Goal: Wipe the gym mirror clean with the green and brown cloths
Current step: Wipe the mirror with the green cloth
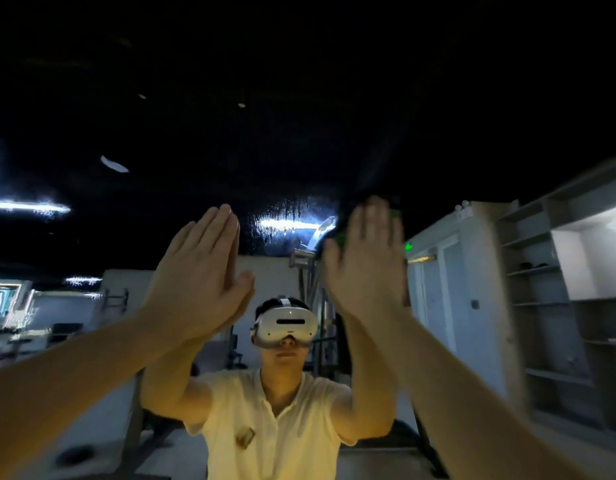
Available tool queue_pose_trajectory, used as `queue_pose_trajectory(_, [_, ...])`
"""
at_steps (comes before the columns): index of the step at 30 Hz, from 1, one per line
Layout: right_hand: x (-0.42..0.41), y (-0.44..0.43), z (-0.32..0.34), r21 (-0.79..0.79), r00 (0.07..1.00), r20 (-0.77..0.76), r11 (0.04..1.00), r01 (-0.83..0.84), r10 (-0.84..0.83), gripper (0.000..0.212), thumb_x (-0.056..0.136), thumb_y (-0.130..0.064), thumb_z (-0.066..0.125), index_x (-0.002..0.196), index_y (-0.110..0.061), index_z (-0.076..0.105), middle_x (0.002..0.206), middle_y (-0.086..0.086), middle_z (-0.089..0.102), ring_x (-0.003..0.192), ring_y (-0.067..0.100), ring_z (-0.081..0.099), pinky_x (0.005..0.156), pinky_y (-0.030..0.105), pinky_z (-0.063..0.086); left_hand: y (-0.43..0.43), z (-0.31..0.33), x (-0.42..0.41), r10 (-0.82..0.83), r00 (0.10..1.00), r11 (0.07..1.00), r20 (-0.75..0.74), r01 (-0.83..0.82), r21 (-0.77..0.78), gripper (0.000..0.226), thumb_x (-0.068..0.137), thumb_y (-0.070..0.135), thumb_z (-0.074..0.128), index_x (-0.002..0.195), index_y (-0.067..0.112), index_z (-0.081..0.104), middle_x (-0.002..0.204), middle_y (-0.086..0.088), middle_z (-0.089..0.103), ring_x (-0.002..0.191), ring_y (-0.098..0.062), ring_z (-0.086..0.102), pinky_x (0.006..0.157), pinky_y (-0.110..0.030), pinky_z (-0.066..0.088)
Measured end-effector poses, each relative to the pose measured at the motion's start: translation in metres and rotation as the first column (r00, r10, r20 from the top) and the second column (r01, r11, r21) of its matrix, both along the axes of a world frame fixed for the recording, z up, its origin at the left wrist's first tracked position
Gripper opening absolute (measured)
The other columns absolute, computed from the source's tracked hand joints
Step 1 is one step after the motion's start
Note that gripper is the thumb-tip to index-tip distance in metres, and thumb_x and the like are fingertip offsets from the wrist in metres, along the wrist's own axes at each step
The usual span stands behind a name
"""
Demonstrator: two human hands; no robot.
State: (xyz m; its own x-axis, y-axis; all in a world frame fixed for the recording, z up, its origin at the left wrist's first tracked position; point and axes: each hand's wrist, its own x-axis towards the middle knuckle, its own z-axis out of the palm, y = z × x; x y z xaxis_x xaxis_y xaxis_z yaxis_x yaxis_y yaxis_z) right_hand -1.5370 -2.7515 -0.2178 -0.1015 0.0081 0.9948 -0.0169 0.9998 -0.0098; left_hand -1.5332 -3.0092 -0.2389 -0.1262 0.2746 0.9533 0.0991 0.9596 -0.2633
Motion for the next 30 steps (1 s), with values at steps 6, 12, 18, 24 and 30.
queue_pose_trajectory(6, [0.003, -0.083, -0.011, 0.498, 0.99, 0.118, 0.858, -0.124, 0.074, 0.074, 0.107, -0.053, 0.018, 0.164, -0.01, -0.002, 0.171, 0.015, -0.007, 0.158, 0.028, -0.012, 0.128, 0.049, -0.004, -0.014, 0.007, 0.014, -0.167, 0.986, 0.985, -0.002, 0.166, -0.039, 0.065, 0.093, 0.036, 0.033, 0.147, 0.005, 0.05, 0.159, -0.012, 0.044, 0.15, -0.024, 0.034, 0.12, -0.04, 0.022])
queue_pose_trajectory(12, [0.0, 0.051, 0.034, 0.073, 0.999, 0.036, 0.997, 0.008, -0.01, 0.079, 0.101, -0.058, 0.006, 0.164, -0.012, -0.002, 0.172, 0.012, -0.006, 0.159, 0.026, -0.006, 0.129, 0.049, 0.005, -0.017, 0.002, -0.002, -0.114, 0.993, 0.992, -0.012, 0.114, -0.048, 0.076, 0.095, 0.049, 0.033, 0.161, 0.012, 0.029, 0.171, -0.005, 0.021, 0.157, -0.019, 0.018, 0.125, -0.043, 0.018])
queue_pose_trajectory(18, [0.0, 0.022, 0.042, -0.252, 0.998, 0.052, 0.966, 0.049, -0.038, 0.078, 0.104, -0.052, 0.0, 0.161, 0.001, 0.009, 0.168, 0.026, 0.01, 0.158, 0.038, 0.006, 0.127, 0.054, 0.008, -0.013, 0.001, -0.004, -0.082, 0.996, 0.995, -0.035, 0.08, -0.054, 0.078, 0.094, 0.052, 0.033, 0.159, 0.009, 0.032, 0.169, -0.007, 0.024, 0.156, -0.023, 0.024, 0.124, -0.047, 0.022])
queue_pose_trajectory(24, [0.001, -0.1, 0.019, 0.327, 0.995, 0.055, 0.94, -0.097, 0.083, 0.072, 0.107, -0.049, 0.012, 0.163, -0.005, 0.003, 0.171, 0.02, -0.003, 0.159, 0.032, -0.006, 0.128, 0.052, 0.0, -0.02, 0.007, 0.01, -0.217, 0.976, 0.975, -0.025, 0.215, -0.046, 0.068, 0.093, 0.038, 0.035, 0.152, 0.006, 0.046, 0.161, -0.01, 0.041, 0.149, -0.021, 0.035, 0.121, -0.037, 0.02])
queue_pose_trajectory(30, [-0.001, 0.005, 0.06, 0.227, 0.997, 0.011, 0.971, -0.072, 0.071, 0.073, 0.105, -0.054, 0.021, 0.165, -0.016, 0.004, 0.172, 0.009, 0.001, 0.159, 0.024, -0.002, 0.129, 0.047, 0.004, -0.024, 0.003, 0.006, -0.173, 0.985, 0.983, -0.002, 0.172, -0.07, 0.072, 0.092, 0.038, 0.038, 0.157, 0.007, 0.039, 0.166, -0.006, 0.03, 0.154, -0.017, 0.025, 0.125, -0.018, -0.001])
